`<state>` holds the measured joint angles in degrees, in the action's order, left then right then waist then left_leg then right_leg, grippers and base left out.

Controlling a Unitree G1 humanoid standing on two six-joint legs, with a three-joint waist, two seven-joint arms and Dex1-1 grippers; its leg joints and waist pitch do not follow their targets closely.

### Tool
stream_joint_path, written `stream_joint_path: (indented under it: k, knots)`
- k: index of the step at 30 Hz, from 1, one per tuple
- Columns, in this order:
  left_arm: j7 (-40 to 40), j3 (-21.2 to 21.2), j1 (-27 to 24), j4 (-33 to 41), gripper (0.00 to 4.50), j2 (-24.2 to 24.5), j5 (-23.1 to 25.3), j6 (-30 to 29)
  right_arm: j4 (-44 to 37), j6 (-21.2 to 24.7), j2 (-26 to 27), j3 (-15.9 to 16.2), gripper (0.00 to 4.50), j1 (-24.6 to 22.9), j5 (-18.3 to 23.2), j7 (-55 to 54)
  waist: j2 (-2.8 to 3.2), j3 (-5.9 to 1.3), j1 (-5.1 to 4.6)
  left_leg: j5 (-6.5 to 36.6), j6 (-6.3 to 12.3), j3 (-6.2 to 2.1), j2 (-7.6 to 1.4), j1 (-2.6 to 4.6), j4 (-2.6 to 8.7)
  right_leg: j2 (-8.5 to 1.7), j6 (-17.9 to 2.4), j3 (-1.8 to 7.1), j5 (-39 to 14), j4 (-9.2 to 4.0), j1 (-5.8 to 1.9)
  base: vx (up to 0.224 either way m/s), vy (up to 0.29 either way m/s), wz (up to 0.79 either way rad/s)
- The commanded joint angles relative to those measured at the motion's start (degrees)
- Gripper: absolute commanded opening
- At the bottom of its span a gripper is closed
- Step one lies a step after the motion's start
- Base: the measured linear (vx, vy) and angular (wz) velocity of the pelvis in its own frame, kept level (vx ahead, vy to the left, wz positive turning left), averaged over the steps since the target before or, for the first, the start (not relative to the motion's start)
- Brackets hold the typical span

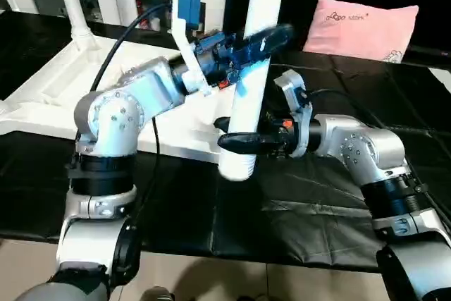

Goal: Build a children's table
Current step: Pick table leg

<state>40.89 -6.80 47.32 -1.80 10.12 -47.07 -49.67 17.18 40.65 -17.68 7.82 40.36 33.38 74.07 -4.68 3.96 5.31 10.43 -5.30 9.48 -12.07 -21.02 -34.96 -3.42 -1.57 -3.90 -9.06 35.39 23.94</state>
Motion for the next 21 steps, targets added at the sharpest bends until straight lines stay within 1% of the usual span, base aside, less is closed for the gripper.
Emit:
stream_joint_path:
  k: [1,6,12,16,18,20,21]
  knots:
    - [1.11,1.31,0.14,1.95,1.79,0.15,-0.41,-0.56,0.55,0.45,-0.82,-1.83,3.11,0.54,0.54,-0.38,0.23,-4.81,0.14,5.17,0.32,0.30,-0.77,0.22,3.49,-3.75,-9.34,2.35,-12.44,-3.56,-4.07,0.000,0.000,0.00]
    - [1.35,1.97,-0.23,2.35,1.79,0.14,-0.39,-0.25,0.22,1.20,-0.50,-2.32,3.11,0.58,1.47,-0.17,0.34,-4.83,0.15,4.96,0.27,0.29,-0.77,0.19,3.48,-3.75,-9.67,2.36,-11.54,-3.45,-4.10,0.000,0.000,0.00]
    - [1.12,1.90,0.05,2.16,1.79,-0.40,-0.56,0.13,-0.06,1.92,-0.39,-1.47,3.11,0.13,1.47,0.10,0.25,-4.83,0.13,5.14,0.20,0.30,-0.74,0.18,3.48,-3.76,-9.34,2.37,-12.36,-3.55,-4.14,0.000,0.000,0.00]
    - [0.53,1.85,0.10,2.01,1.79,-0.82,-0.49,0.62,-0.70,2.63,-0.19,-0.83,3.11,-0.35,1.72,0.41,0.22,-4.82,0.14,4.77,0.31,0.31,-0.72,0.13,3.47,-3.71,-9.34,2.35,-11.97,-3.52,-4.12,0.000,0.000,0.00]
    - [0.24,1.79,0.16,1.88,1.79,-0.92,-0.42,0.71,-0.75,2.75,-0.11,-0.83,2.77,-0.38,1.70,0.42,0.23,-4.82,0.16,4.88,0.31,0.31,-0.73,0.14,3.46,-3.72,-9.27,2.36,-12.24,-3.56,-4.12,0.000,0.000,0.00]
    - [-0.02,1.72,0.25,1.74,1.79,-1.08,-0.35,0.82,-0.72,2.91,0.00,-0.83,2.74,-0.36,1.72,0.47,0.20,-4.86,0.15,4.90,0.36,0.29,-0.74,0.16,3.45,-3.73,-9.25,2.33,-12.19,-3.56,-4.12,0.000,0.000,0.00]
    - [-0.13,1.65,0.36,1.58,1.79,-1.21,-0.26,1.00,-0.67,3.01,0.08,-0.80,2.51,-0.32,1.78,0.58,0.22,-4.83,0.14,4.97,0.37,0.28,-0.76,0.16,3.47,-3.71,-9.21,2.32,-12.32,-3.58,-4.10,0.000,0.000,0.00]
